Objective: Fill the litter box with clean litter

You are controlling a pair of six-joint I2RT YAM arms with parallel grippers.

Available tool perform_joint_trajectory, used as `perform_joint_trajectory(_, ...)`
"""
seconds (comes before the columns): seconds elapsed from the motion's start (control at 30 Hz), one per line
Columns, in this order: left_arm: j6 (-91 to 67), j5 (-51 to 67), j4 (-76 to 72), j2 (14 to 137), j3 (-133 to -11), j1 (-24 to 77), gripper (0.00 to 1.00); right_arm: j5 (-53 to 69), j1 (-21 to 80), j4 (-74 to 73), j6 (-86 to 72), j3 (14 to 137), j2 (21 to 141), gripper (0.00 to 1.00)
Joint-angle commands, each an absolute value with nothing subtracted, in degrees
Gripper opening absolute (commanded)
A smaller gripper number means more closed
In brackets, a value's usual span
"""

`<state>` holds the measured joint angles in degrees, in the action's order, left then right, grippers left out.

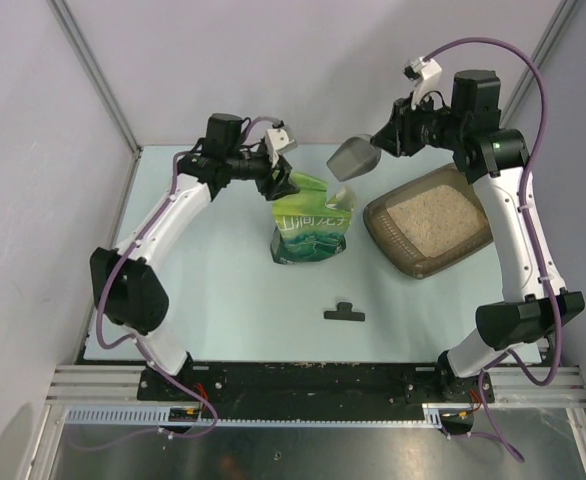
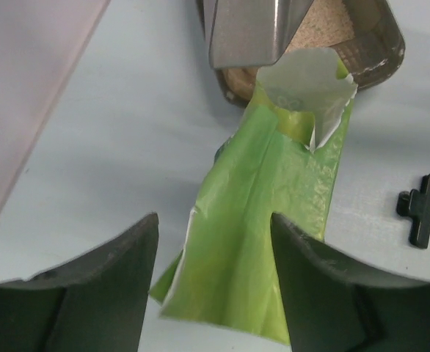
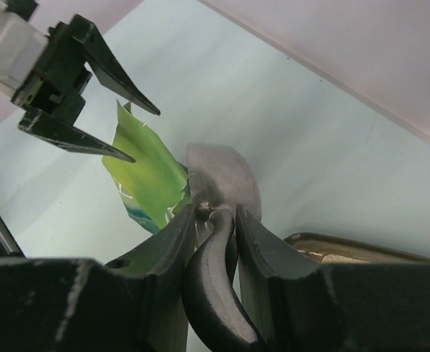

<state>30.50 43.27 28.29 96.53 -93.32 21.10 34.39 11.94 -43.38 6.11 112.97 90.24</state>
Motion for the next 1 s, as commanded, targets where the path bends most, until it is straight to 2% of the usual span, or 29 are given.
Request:
perform_joint_trajectory(0.0,34.18,48.16,31.72,97.82,-97.03,21.88,0.63,31.73,14.32,-48.33,11.68,118.39,90.44,0.0)
perform_joint_trajectory(0.1,35.42,49.47,33.04,97.91,-97.38,22.06,0.51,31.12,15.11,-48.86,13.88,117.68,89.39,0.0)
perform_joint_trajectory(0.13,35.51,49.83,33.31,97.74,-97.47,22.06,0.4,30.33,15.64,-49.56,14.41,118.38,89.56,0.0)
perform_joint_trajectory(0.2,35.77,50.71,33.75,96.86,-97.82,22.06,0.26,29.19,16.26,-52.37,15.64,120.74,90.09,0.0)
perform_joint_trajectory(0.23,35.77,50.97,33.66,96.42,-97.82,22.06,0.09,28.57,16.78,-53.25,15.99,121.46,90.87,0.0)
perform_joint_trajectory(0.27,35.68,51.24,33.66,95.89,-97.74,22.06,0.0,28.04,17.14,-55.18,16.34,122.25,91.31,0.0)
perform_joint_trajectory(0.5,34.45,51.94,33.66,90.45,-95.28,22.5,0.0,27.51,18.28,-59.06,21.35,124.89,92.11,0.0)
perform_joint_trajectory(0.97,34.8,51.06,33.4,88.16,-93.61,24.26,0.0,25.93,23.9,-64.07,34.18,124.8,93.34,0.0)
